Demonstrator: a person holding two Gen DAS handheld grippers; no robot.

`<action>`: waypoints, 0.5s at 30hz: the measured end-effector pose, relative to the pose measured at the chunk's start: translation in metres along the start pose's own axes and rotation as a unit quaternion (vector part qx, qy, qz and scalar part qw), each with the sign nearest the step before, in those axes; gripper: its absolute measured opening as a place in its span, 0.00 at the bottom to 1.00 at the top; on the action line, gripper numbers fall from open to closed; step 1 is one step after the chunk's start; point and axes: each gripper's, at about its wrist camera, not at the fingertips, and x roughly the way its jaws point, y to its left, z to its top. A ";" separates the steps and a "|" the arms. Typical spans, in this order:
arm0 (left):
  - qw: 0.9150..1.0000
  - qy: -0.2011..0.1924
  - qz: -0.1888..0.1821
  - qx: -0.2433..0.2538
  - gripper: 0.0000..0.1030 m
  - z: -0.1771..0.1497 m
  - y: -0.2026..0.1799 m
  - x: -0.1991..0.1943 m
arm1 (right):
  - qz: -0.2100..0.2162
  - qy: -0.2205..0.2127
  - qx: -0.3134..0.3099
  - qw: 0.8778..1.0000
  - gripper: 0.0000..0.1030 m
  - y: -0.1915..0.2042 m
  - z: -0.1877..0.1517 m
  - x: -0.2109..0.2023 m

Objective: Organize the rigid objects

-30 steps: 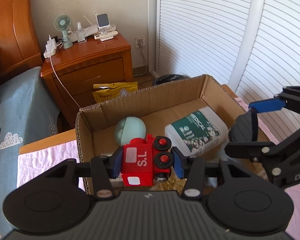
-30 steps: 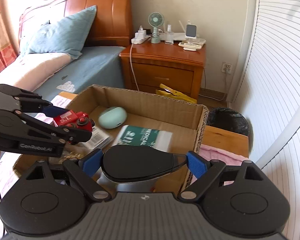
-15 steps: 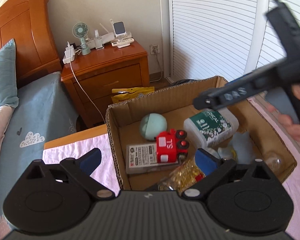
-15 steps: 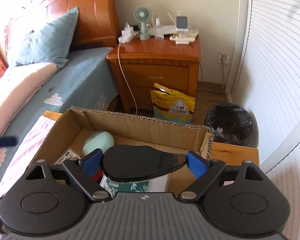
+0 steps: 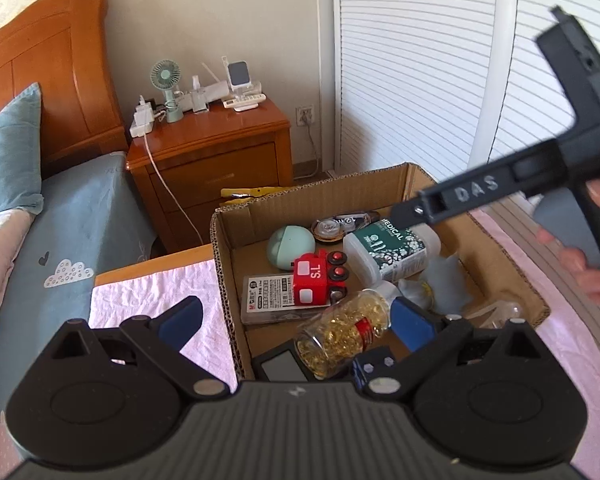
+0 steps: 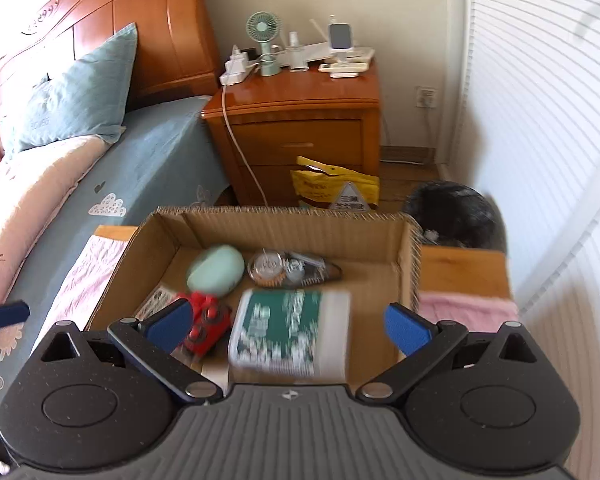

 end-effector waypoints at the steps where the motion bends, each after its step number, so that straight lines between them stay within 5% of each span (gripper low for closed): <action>1: 1.000 -0.002 0.003 -0.004 0.97 -0.002 -0.002 -0.006 | -0.009 0.000 0.005 1.000 1.00 0.001 -0.006 -0.010; 11: 0.996 -0.017 0.043 -0.077 0.97 -0.040 -0.015 -0.079 | -0.079 -0.010 0.020 0.997 1.00 0.019 -0.096 -0.104; 15: 0.993 -0.008 0.069 -0.094 0.97 -0.062 -0.025 -0.099 | -0.071 -0.018 0.049 0.996 1.00 0.028 -0.137 -0.131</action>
